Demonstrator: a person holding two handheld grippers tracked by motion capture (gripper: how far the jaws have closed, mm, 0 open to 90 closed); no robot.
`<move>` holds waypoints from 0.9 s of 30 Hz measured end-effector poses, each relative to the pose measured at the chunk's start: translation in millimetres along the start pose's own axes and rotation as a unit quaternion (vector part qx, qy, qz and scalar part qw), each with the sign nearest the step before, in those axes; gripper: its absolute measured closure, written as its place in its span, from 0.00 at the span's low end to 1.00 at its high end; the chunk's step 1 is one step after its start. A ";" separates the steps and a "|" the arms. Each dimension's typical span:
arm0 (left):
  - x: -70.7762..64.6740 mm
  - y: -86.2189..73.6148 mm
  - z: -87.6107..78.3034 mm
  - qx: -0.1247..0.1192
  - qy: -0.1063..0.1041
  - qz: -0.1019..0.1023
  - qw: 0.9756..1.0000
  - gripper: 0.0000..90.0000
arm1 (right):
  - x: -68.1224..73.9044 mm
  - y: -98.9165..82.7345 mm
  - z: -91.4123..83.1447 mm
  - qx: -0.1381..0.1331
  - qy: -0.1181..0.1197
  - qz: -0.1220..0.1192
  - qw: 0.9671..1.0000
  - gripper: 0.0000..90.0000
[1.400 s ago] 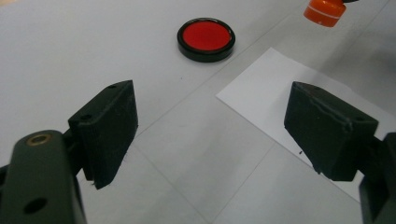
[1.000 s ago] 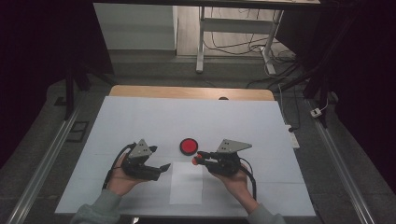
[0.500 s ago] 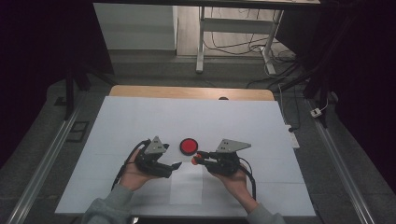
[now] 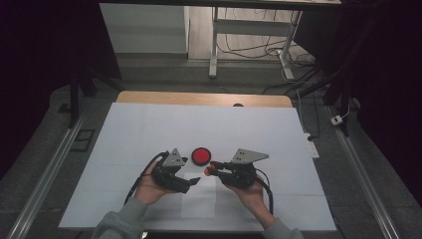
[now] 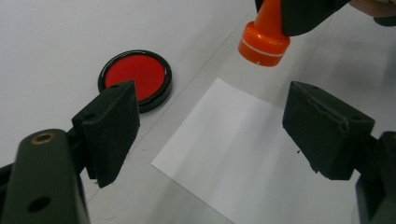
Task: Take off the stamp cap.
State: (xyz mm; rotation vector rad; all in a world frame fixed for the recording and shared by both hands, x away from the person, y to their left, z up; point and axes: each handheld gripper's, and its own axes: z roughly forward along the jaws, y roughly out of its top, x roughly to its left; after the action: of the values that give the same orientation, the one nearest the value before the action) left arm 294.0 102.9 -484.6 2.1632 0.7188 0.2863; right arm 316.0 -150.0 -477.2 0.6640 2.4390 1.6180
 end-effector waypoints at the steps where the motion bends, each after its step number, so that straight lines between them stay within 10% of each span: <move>1: -1.0 0.3 1.5 0.000 -0.001 0.002 1.000 0.22 | -0.1 0.1 0.0 -0.001 0.000 0.000 1.000 0.81; 27: -15.5 4.4 27.9 -0.001 -0.009 0.009 1.000 0.33 | 0.9 -0.4 5.8 0.001 0.012 0.001 1.000 0.81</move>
State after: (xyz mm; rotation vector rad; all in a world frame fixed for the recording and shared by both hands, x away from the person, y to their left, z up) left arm 295.1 73.9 -498.5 2.1695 0.6893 0.2769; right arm 317.2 -144.9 -479.9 0.6525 2.4586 1.6334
